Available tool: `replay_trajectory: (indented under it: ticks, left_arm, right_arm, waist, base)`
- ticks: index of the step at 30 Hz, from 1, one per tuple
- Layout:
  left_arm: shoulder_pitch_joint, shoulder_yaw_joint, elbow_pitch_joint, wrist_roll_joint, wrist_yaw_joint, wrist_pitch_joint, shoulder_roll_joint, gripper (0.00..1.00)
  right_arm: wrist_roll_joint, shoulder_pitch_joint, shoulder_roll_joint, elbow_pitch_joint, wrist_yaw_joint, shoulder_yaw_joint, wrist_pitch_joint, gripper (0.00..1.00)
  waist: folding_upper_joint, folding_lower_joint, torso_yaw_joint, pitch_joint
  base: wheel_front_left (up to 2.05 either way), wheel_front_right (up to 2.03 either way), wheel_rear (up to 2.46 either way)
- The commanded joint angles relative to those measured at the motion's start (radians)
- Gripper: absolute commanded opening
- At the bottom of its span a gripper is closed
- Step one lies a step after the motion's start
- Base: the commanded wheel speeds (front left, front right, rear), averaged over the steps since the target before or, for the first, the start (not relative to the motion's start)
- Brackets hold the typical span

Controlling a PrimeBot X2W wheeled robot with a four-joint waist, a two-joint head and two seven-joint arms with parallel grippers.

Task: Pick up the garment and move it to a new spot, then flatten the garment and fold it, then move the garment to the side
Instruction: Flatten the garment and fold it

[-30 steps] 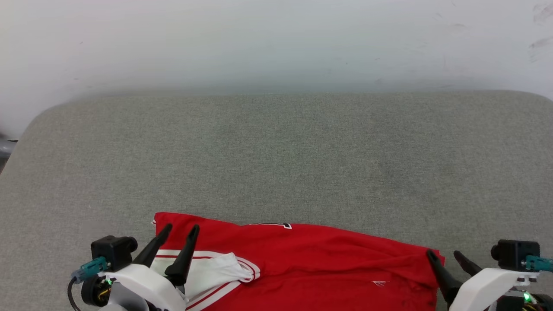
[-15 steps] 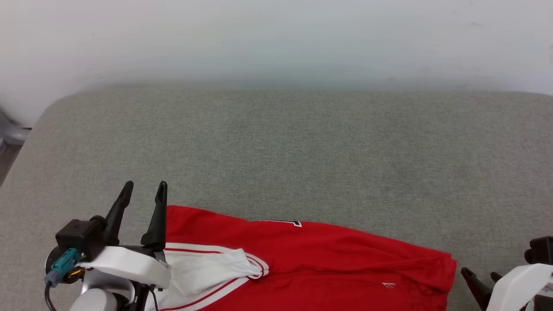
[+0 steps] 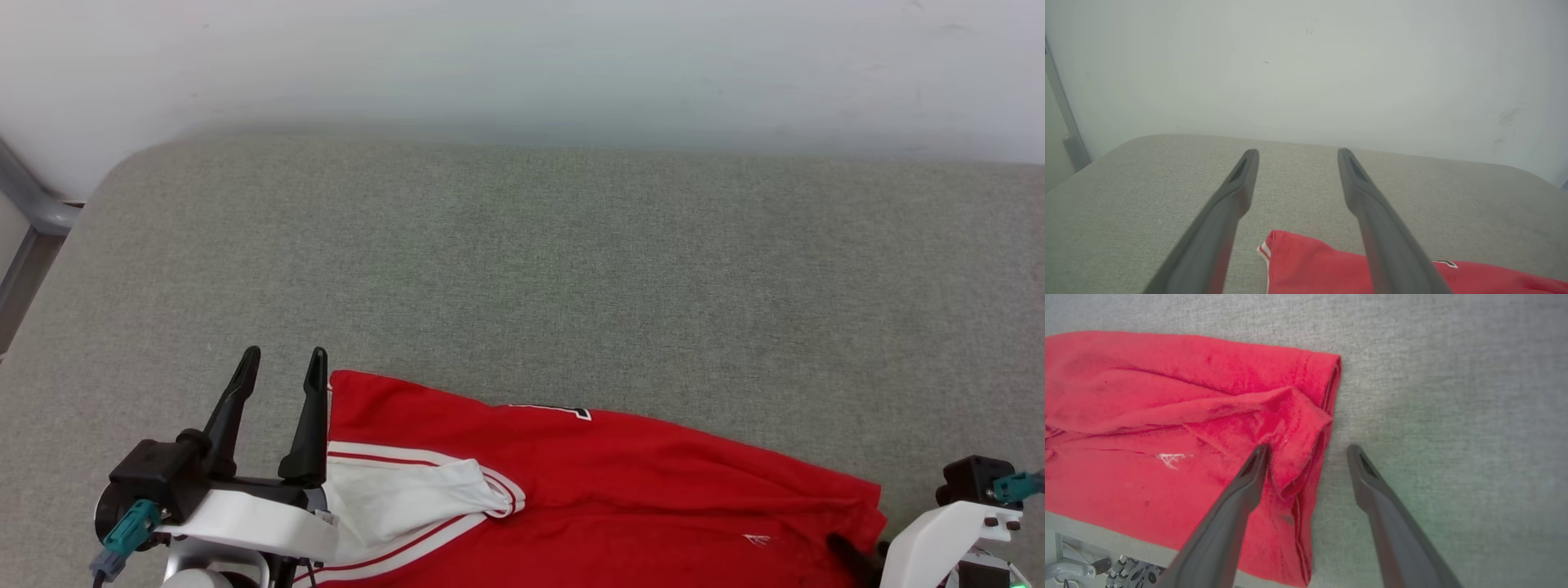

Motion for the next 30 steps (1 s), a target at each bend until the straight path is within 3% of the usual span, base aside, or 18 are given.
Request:
replay_trajectory:
  ticks: [1, 7, 8, 10, 11, 23, 30]
  left_arm:
    - [0.009, 0.003, -0.002, 0.008, -0.006, -0.007, 0.002, 1.00]
    - [0.005, 0.002, 0.007, 0.030, -0.014, -0.007, -0.001, 1.00]
    - [0.006, 0.003, 0.008, 0.031, -0.015, -0.006, -0.002, 1.00]
    - [0.006, 0.005, 0.008, 0.032, -0.015, -0.007, -0.006, 1.00]
    - [0.006, 0.006, 0.008, 0.033, -0.016, -0.006, -0.008, 1.00]
    - [0.016, 0.022, 0.015, 0.046, -0.009, -0.006, -0.009, 1.00]
    - [0.028, 0.020, 0.001, 0.053, 0.001, -0.007, -0.012, 1.00]
  right_arm:
    - [0.016, -0.020, 0.008, 0.032, -0.001, 0.007, -0.005, 1.00]
    - [0.043, -0.032, 0.023, 0.170, 0.000, 0.064, 0.008, 1.00]
    - [0.051, -0.031, 0.027, 0.187, 0.000, 0.073, 0.013, 0.62]
    - [0.059, -0.036, 0.030, 0.208, 0.000, 0.087, 0.007, 0.08]
    - [0.062, -0.040, 0.029, 0.214, 0.000, 0.089, 0.001, 0.00]
    - [0.093, -0.081, -0.045, 0.136, -0.001, 0.045, -0.005, 0.00]
    - [0.075, -0.061, -0.089, 0.089, -0.001, -0.047, 0.027, 0.00]
  waist:
    - [0.0000, 0.0000, 0.005, 0.005]
    - [0.0000, 0.0000, 0.012, 0.014]
    - [0.0000, 0.0000, 0.012, 0.016]
    - [0.0000, 0.0000, 0.010, 0.019]
    - [0.0000, 0.0000, 0.009, 0.020]
    - [0.0000, 0.0000, -0.023, -0.016]
    - [0.0000, 0.0000, -0.044, -0.036]
  base:
    - [0.00, 0.00, 0.00]
    - [0.00, 0.00, 0.00]
    - [0.00, 0.00, 0.00]
    - [0.00, 0.00, 0.00]
    - [0.00, 0.00, 0.00]
    - [0.00, 0.00, 0.00]
    - [0.00, 0.00, 0.00]
